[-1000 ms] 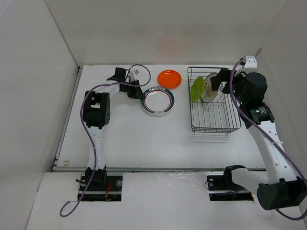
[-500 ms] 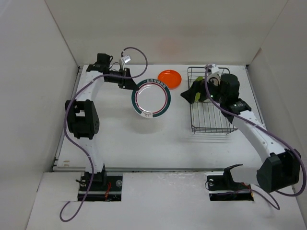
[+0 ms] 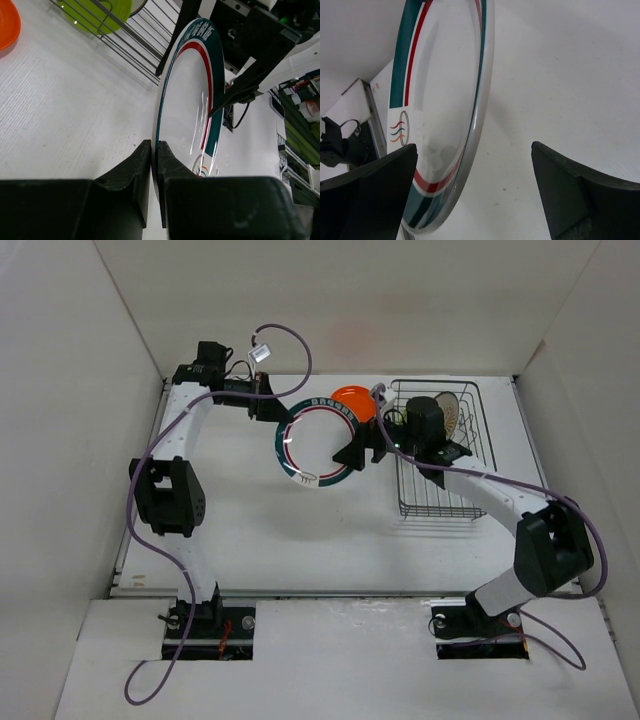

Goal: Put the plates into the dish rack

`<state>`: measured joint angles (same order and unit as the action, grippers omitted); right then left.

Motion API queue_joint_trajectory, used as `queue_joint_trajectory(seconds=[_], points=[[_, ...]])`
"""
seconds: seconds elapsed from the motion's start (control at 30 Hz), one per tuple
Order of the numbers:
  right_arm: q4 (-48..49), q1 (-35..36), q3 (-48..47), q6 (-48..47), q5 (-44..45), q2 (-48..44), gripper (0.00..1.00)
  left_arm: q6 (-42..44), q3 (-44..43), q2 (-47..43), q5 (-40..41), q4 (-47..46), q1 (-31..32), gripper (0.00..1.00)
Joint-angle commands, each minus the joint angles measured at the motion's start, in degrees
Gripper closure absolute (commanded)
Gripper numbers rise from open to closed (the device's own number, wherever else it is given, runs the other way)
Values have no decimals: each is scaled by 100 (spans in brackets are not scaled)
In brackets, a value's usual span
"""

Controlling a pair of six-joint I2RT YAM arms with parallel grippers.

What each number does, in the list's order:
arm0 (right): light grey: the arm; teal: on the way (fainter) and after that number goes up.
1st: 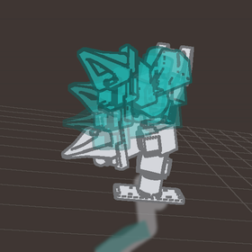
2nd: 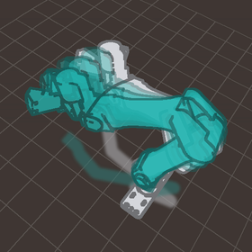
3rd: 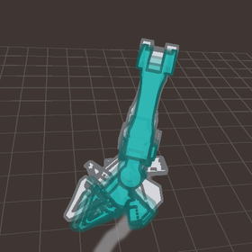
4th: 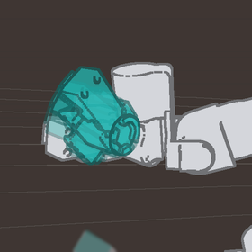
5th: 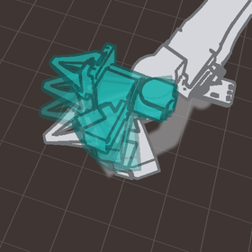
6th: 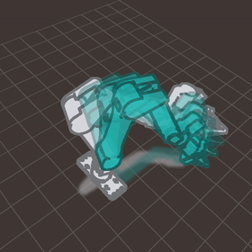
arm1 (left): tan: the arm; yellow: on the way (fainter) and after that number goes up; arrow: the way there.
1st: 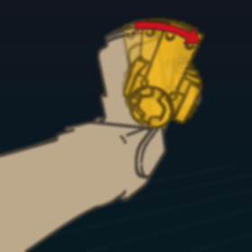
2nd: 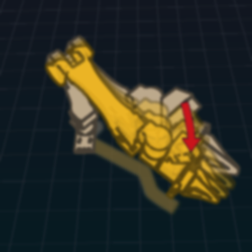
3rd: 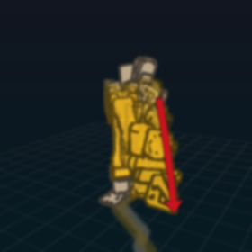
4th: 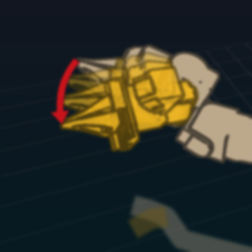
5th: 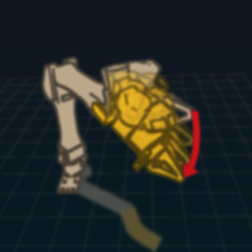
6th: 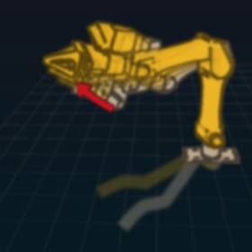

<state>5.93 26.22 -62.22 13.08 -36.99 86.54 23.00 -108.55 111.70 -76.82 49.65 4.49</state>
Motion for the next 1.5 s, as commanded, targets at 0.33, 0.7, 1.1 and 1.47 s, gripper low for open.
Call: queue_joint_trajectory(seconds=[0.33,0.7,1.1,1.47], points=[[2245,156,-10,1381,-116,161,80,90,-114,-359,-739,159,-10,100],[1141,-133,-194,1189,926,-637,100,-867,167,-465,-45,-753,-141,55],[-2193,-2541,-1908,-992,3330,-1816,100,-1008,809,-1115,1353,-1238,-335,0],[-1184,-3939,-1681,-1606,2883,-1167,100,-727,1125,-1423,1353,-1238,-335,0]])
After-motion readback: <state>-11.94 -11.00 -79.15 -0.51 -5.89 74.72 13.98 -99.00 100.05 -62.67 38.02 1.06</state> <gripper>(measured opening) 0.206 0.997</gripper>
